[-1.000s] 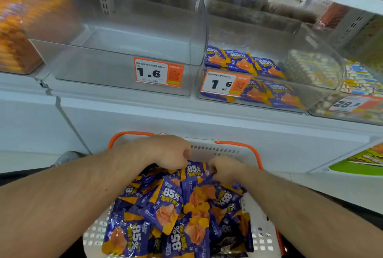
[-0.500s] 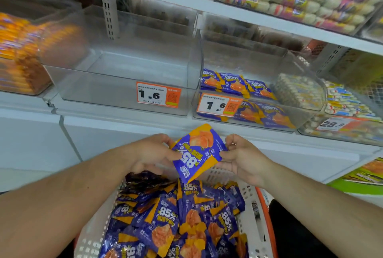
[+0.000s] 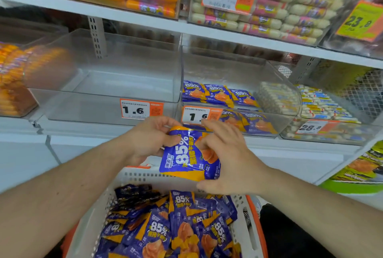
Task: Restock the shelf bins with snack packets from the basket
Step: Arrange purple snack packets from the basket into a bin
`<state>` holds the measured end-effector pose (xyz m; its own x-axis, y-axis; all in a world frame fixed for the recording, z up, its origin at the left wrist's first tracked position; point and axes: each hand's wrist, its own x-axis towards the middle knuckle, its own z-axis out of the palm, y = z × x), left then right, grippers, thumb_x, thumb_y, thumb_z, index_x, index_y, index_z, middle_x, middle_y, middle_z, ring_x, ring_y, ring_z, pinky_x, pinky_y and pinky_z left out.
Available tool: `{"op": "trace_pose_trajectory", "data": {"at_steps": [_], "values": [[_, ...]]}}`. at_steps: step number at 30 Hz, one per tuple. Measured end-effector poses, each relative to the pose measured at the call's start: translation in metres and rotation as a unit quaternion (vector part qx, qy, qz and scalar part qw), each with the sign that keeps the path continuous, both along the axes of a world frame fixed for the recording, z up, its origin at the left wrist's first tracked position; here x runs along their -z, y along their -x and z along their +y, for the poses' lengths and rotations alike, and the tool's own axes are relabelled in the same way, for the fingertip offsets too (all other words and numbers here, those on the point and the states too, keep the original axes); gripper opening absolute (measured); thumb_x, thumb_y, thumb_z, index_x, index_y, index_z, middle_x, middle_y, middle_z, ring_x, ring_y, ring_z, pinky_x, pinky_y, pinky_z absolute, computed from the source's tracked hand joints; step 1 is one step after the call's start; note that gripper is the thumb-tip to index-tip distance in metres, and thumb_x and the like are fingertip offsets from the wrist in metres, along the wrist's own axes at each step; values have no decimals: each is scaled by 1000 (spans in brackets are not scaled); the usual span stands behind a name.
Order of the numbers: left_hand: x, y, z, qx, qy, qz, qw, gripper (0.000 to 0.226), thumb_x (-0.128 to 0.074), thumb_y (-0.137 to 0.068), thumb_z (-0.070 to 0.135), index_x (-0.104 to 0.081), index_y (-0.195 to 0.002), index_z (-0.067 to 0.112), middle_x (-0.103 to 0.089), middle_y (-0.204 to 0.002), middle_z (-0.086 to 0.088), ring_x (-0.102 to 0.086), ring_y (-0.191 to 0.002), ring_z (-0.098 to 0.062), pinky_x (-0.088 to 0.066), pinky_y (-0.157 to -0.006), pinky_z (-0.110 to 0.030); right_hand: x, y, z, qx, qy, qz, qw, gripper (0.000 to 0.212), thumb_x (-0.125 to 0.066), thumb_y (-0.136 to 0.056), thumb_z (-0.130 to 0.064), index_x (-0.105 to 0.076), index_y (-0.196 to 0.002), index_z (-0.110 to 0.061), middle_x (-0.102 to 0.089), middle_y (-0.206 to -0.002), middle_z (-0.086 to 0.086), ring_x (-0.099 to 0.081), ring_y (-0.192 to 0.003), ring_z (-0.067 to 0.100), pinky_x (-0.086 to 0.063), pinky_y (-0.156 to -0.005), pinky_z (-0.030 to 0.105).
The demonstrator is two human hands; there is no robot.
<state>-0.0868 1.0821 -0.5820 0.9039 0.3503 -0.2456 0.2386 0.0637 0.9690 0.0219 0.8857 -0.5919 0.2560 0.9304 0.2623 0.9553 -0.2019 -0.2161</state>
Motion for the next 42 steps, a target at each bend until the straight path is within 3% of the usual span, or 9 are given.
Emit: {"op": "trace_pose_trajectory", "data": {"at_steps": [3,7,10,13,16,20,25,33,42], "values": [[-17,-14,-2,14,17,-10,1000,19,-57,-92,-4,-63,-99,12,-74,-83,-5,-70,-73,-16,-56,-70,-34,-6,-3,5,8,-35,-22,999,60,-65,-56,-61,-45,-105,-32,-46,-141,0,-41,-134,23,-26,-112,46],[-48,-49,-4,-131,-17,-93,987,15,-61,-89,3,-63,-87,18,-67,-80,-5,-62,-61,-14,-51,-57,-23,-19,-25,5,80,-161,8,984,57,-67,-55,-54,-55,-101,-22,-60,-108,-2,-53,-117,18,-39,-93,28],[-58,-82,6,-263,-244,-179,916,15,-60,-85,10,-61,-83,25,-64,-76,7,-60,-68,-13,-49,-70,-28,-39,-63,10,208,-214,65,952,47,-75,-61,-50,-52,-95,-26,-56,-87,-8,-52,-90,14,-35,-74,21],[-56,-115,-2,-171,-537,-154,812,17,-60,-81,17,-66,-96,24,-68,-97,5,-59,-97,-23,-46,-86,-35,-53,-117,25,330,-185,53,924,50,-75,-64,-59,-50,-95,-28,-61,-89,-6,-56,-89,20,-38,-73,31],[-45,-150,-19,-36,-631,-78,771,23,-56,-84,21,-66,-104,23,-66,-111,-3,-54,-109,-28,-45,-89,-38,-57,-170,48,422,-73,-2,904,63,-62,-66,-68,-54,-111,-24,-66,-112,9,-55,-110,34,-42,-85,38],[-22,-173,-7,39,-545,49,836,23,-52,-86,21,-62,-106,14,-66,-111,-10,-59,-102,-30,-51,-87,-40,-49,-223,70,474,61,-44,877,90,-45,-65,-90,-59,-120,-19,-63,-123,18,-52,-121,38,-42,-96,42],[-20,-180,5,65,-429,68,898,27,-50,-85,11,-67,-101,-2,-68,-103,-20,-61,-87,-28,-52,-76,-37,-31,-262,90,491,180,-48,851,92,-42,-76,-86,-57,-134,-16,-51,-143,17,-40,-135,38,-30,-109,45],[-17,-183,6,87,-387,92,913,32,-57,-86,23,-69,-106,0,-65,-110,-14,-51,-79,-20,-40,-69,-35,-7,-288,105,450,238,-10,860,56,-61,-70,-72,-57,-92,-20,-65,-115,9,-56,-92,30,-50,-79,34],[-14,-182,6,108,-407,87,903,32,-56,-84,25,-69,-98,0,-63,-110,-14,-48,-88,-17,-46,-72,-36,-15,-292,113,361,300,-58,881,75,-58,-81,-59,-37,-148,-34,-47,-148,6,-50,-128,29,-48,-99,41]]}}
